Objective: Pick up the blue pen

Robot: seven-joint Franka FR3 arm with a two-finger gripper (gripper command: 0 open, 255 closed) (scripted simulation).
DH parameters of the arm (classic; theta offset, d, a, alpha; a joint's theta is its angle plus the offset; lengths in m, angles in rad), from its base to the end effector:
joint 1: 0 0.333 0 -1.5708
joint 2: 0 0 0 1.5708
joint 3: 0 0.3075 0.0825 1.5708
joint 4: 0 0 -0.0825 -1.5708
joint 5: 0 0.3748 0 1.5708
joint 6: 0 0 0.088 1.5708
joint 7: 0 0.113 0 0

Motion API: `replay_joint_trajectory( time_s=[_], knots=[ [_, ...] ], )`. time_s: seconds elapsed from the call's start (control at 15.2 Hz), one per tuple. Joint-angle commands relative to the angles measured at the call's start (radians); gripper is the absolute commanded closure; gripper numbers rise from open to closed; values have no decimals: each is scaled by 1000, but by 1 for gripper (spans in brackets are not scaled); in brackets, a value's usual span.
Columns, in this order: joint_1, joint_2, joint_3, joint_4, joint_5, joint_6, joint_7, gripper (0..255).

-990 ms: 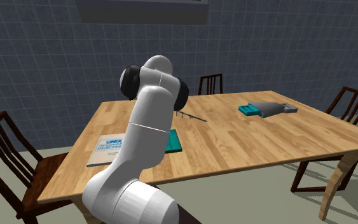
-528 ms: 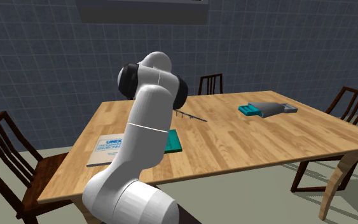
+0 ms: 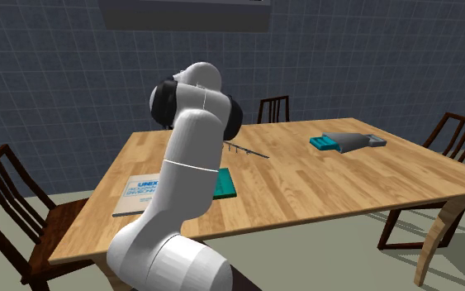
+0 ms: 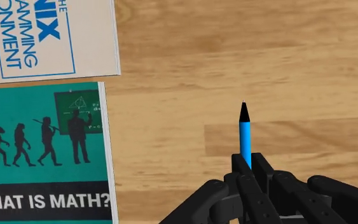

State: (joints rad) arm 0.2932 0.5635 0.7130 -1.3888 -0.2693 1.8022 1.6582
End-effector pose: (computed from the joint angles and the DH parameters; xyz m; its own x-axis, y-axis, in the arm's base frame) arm 0.4557 0.5024 0.4288 0.7838 -0.6138 -0.0943 -0.6145 -0.7885 0.0249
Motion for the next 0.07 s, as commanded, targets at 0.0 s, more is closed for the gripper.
replay_joint_trajectory(
  time_s=[0.0],
  knots=[
    [0,-1,1,6,1,-7,-1,255]
  ],
)
